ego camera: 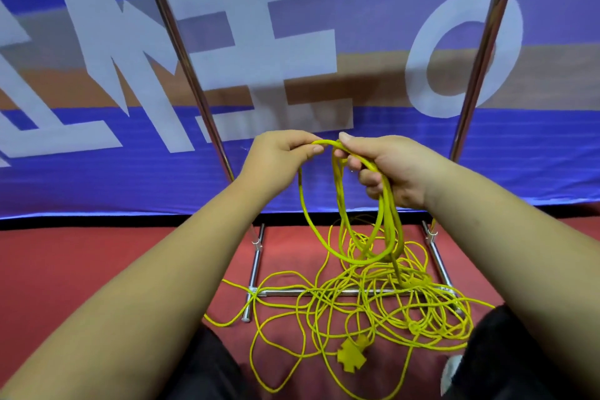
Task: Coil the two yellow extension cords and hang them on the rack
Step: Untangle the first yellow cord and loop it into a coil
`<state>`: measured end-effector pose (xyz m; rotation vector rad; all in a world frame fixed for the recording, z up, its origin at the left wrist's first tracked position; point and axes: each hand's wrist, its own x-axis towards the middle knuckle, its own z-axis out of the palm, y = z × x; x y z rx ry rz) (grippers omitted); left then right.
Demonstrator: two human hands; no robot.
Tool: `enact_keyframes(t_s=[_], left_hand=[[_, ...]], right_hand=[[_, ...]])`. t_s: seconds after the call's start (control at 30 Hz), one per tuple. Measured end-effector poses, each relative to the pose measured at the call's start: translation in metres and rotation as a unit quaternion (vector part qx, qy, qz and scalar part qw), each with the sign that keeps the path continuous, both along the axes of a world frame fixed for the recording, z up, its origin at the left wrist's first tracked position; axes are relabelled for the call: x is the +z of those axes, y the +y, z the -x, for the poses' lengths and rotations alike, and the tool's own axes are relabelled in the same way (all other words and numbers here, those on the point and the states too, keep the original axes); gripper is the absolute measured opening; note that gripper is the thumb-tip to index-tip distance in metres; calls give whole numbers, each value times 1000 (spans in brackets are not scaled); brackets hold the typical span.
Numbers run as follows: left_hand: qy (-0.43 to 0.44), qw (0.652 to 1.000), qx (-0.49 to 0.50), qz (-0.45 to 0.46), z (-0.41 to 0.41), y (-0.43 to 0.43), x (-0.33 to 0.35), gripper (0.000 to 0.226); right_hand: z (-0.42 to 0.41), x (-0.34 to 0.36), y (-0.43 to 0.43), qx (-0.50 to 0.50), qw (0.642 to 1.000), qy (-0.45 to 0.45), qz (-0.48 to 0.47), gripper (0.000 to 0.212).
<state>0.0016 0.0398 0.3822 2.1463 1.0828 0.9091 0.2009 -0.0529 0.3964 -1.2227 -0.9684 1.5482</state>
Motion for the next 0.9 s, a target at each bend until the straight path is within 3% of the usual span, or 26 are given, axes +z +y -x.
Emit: enact_keyframes(t_s=[0.17, 0.27, 0.37, 0.4, 0.5, 0.63, 0.7, 0.83, 0.9], left_hand=[[-94, 983, 76, 140, 16, 24, -8, 15], [-42, 979, 91, 177, 17, 32, -21, 15], [121, 982, 76, 122, 11, 34, -37, 21], [163, 980, 65, 89, 8, 33, -38, 36], [186, 982, -11, 21, 0, 29, -36, 83], [184, 981, -67, -12, -8, 29, -37, 102], [175, 980, -98, -8, -8, 31, -38, 95], [85, 988, -103, 83, -3, 29, -36, 26], [57, 987, -94, 120, 0, 29, -34, 16]], right_hand=[[4, -6, 10, 36, 998, -55, 0, 28], [1, -14, 18, 14, 997, -70, -12, 23], [-4, -22, 26, -2, 997, -75, -2, 23], [-5, -24, 28, 2, 997, -80, 2, 25], [-4, -28, 32, 15, 995, -94, 16, 27], [2, -28, 35, 53, 994, -94, 33, 30], [5, -26, 35, 75, 993, -85, 41, 34], [12, -27, 36, 81, 992, -84, 43, 37], [16, -29, 35, 77, 992, -95, 31, 34]])
